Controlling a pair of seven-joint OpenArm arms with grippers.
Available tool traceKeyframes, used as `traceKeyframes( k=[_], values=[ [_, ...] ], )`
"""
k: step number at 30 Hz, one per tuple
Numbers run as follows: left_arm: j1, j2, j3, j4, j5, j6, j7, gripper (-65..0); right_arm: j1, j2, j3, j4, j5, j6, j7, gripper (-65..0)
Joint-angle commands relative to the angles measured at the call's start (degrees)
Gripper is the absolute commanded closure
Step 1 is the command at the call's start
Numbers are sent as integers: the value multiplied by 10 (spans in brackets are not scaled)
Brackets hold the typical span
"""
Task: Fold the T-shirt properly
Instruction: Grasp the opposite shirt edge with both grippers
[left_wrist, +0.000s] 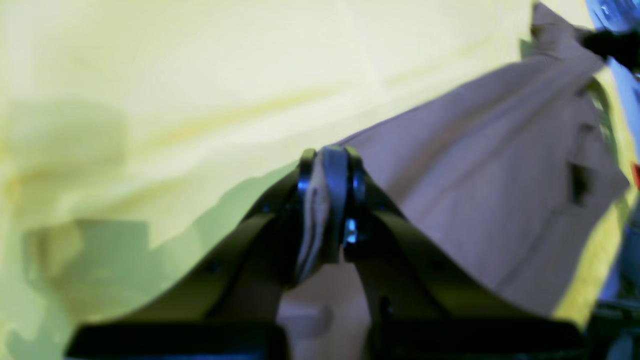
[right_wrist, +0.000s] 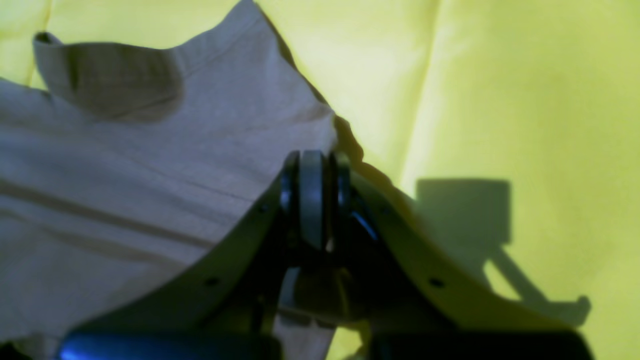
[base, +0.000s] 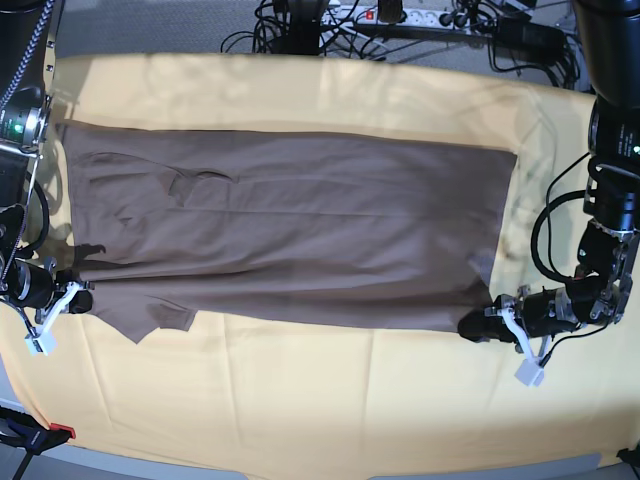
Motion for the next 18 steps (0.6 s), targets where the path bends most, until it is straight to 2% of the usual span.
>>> traceKeyframes(
  k=[1,4,11,18],
  values=[
    [-21,-8,-5,14,-24,-5,5,0,19,14,-8,9,6,0,6,0],
    [-21,-14,-5,28,-42,-5,39,0,19,13,-36,9,6,0,6,0],
    [-21,-54,-5,46,-43,-5,31,0,19,13,-38,9,7,0,37,0],
    [-21,-59,-5,46,-72,-5,53,0,19,13,-38,9,37,0,37,0]
  ],
)
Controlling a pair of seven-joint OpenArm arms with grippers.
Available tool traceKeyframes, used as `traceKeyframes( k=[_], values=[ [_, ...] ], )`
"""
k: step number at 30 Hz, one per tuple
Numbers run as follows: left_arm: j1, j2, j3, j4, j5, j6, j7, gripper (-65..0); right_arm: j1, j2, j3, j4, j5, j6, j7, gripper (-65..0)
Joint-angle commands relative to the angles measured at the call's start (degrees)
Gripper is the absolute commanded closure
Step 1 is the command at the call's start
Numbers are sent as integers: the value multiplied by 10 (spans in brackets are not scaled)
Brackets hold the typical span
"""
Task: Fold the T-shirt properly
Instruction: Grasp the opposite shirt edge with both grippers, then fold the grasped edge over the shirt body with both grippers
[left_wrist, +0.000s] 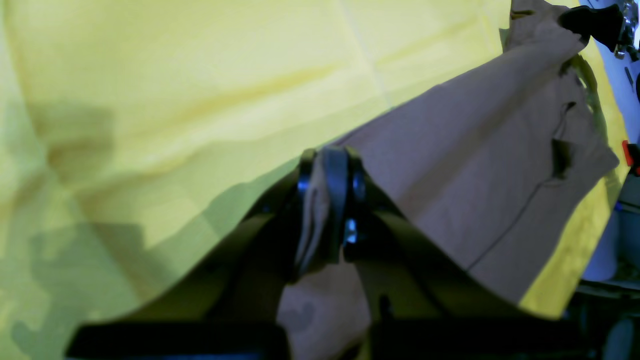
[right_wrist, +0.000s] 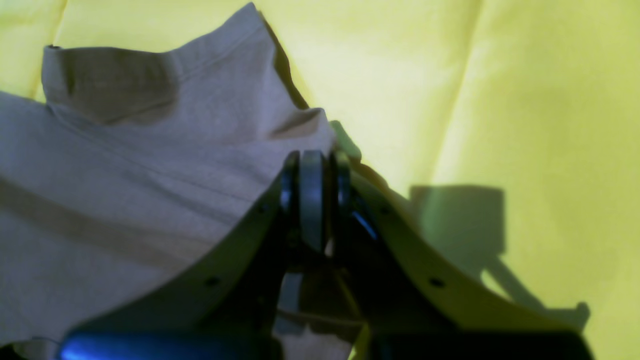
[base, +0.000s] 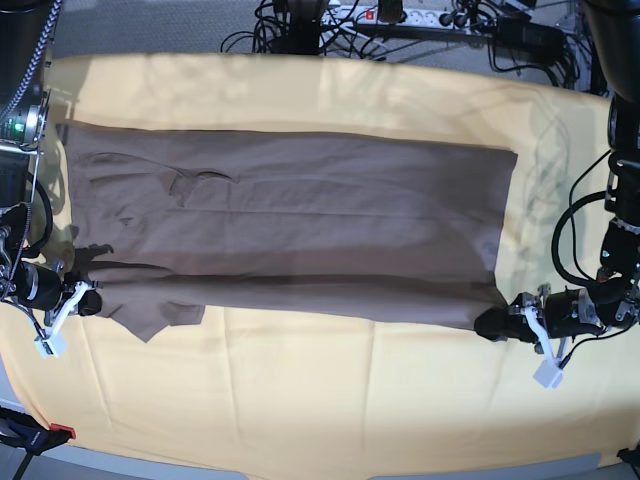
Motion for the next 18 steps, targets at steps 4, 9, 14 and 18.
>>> traceKeyframes(
  k=[4,9,14,18],
  values=[
    [-20,-9,-5,8,-68,-5,84,0,19,13,3,9,34,1,-45,0],
    [-17,-10,-5,24,-68,-5,125,0,19,13,3,9,72,1,-101,0],
    [-7,-10,-5,47,-68,-5,163,0,19,13,3,9,64,1,-111,0],
    [14,-9,-5,87,-68,-5,183,0,19,14,3,9,64,1,-134,0]
  ],
)
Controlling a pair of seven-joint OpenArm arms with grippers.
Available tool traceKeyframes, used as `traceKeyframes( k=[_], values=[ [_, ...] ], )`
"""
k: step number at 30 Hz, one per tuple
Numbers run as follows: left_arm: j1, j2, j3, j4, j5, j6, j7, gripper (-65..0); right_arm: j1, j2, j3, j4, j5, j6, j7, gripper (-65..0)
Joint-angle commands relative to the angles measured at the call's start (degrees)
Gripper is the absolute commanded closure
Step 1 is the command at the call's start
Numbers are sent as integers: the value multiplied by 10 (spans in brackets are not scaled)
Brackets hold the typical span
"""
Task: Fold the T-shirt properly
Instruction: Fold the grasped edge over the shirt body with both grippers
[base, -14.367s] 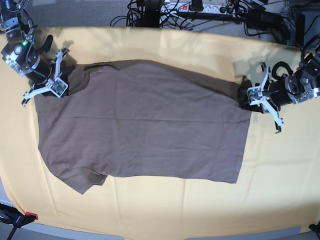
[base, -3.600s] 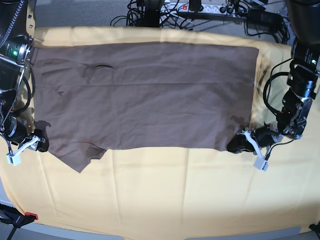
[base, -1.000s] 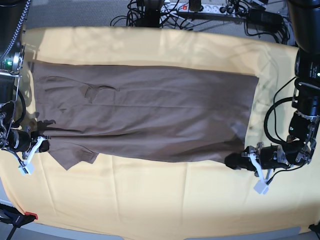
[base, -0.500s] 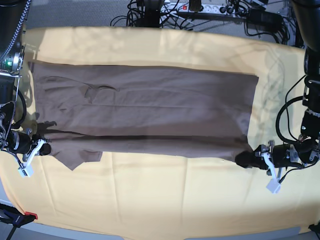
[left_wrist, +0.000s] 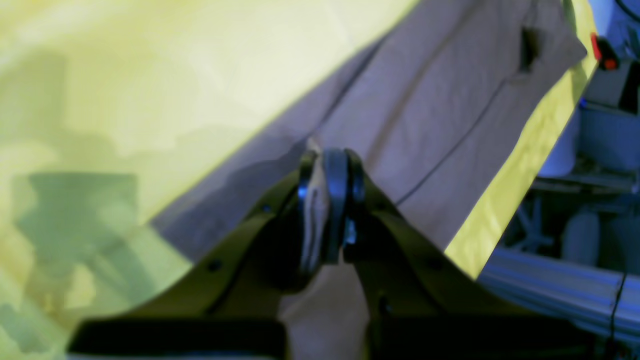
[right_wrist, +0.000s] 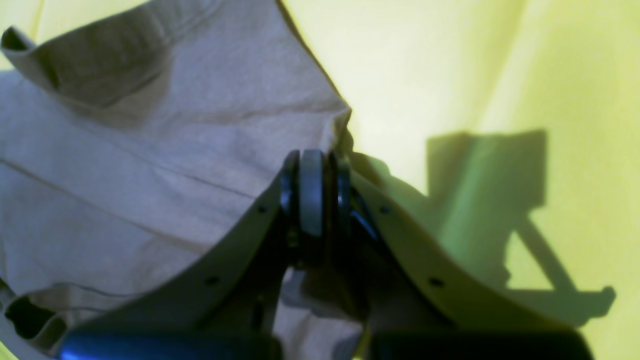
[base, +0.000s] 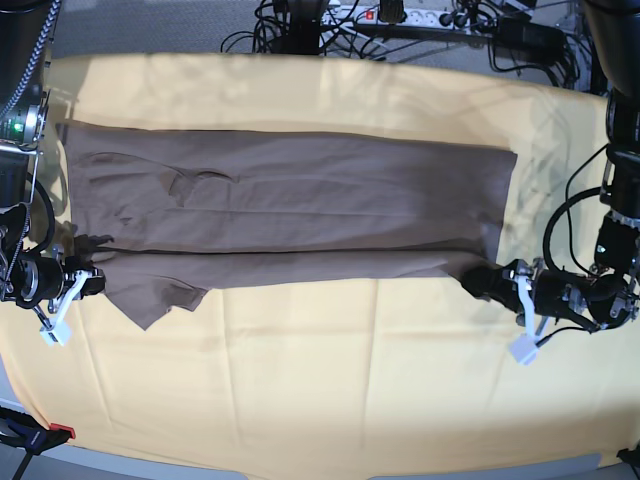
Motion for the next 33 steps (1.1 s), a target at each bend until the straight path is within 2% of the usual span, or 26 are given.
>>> traceKeyframes(
  k=[1,6,14,26,33],
  values=[
    [-15,-8,-5,17,-14,-4,2,0,19,13,3,9,6,1,2,0],
    [-4,-23,-5,55,-14,-4,21,0,19,14,3,9,8,1,-11,0],
    [-6,-53,-5,60,-14,-4,21,0,35,22,3,9,9,1,-15,0],
    [-2,-52,-4,64,-14,-4,59,0,54,21,3,9,10,1,-17,0],
    [52,-55,-4,149,-14,-4,59,0,48,21,3,9,10,1,-31,0]
  ],
)
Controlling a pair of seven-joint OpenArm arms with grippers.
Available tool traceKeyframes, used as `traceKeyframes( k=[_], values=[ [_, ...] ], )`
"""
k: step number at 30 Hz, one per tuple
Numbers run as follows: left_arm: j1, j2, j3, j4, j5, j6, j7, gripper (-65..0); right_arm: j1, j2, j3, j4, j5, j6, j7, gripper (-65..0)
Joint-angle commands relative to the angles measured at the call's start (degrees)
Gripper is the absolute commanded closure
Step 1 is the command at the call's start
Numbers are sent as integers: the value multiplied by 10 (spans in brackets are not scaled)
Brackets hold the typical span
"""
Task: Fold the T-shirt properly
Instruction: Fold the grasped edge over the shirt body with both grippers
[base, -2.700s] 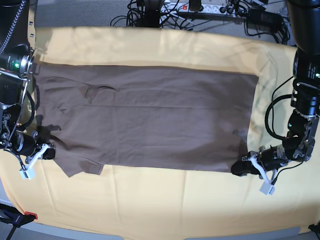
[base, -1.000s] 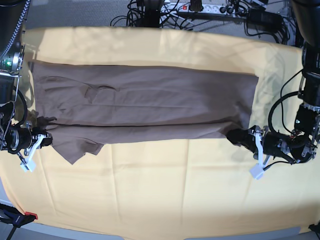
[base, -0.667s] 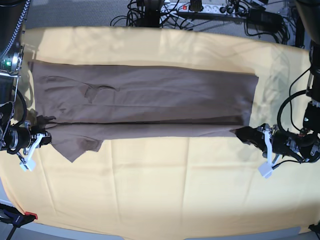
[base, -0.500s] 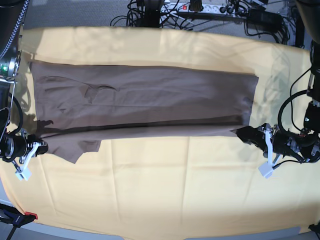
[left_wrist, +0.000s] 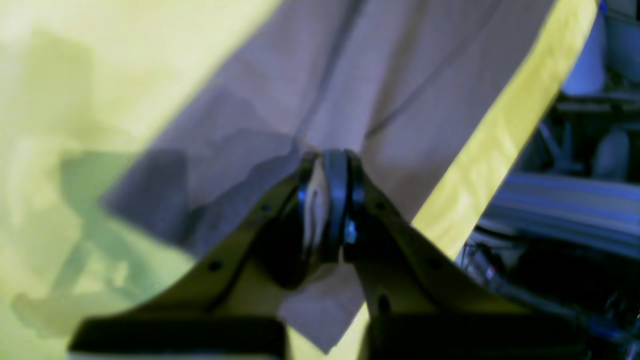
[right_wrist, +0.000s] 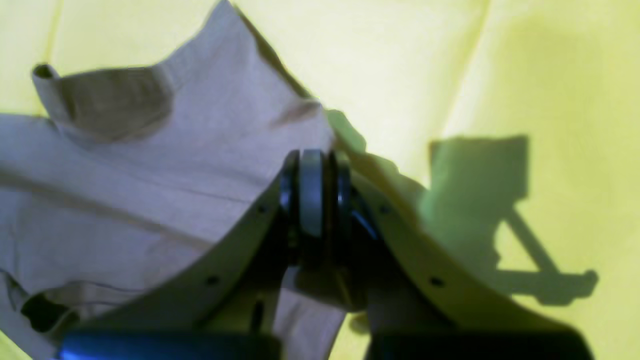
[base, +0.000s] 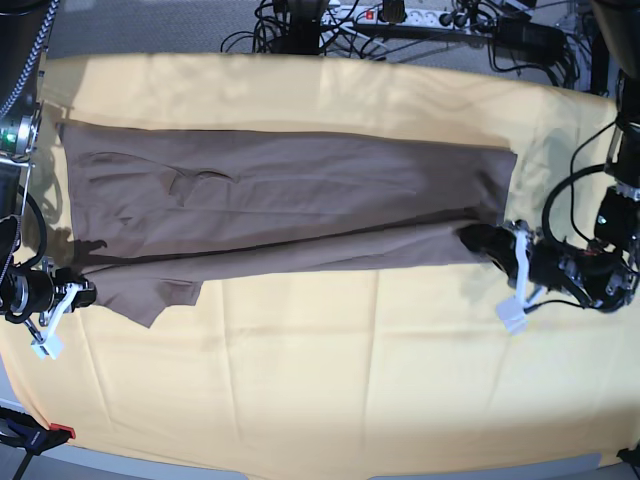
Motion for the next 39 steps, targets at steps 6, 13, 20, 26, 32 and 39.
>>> traceKeyframes(
  k=[6,13,20,26,32,39],
  values=[
    [2,-41,-6,37,-14,-4,0,0,16,13,2,8,6,1,-16,0],
    [6,-69,-6,64,-14,-4,0,0,16,13,2,8,6,1,-23,0],
    [40,-56,-6,64,-14,-4,0,0,16,13,2,8,21,1,-50,0],
    [57,-56,-6,62,-14,-4,-30,-135,18,13,2,8,31,1,-50,-180],
    [57,-57,-6,62,-5,-4,-58,-284,28,29,3,8,140,1,-50,-378],
    [57,-55,-6,62,-2,-4,-74,-284,26,-2,3,8,166,1,-44,-377]
  ],
)
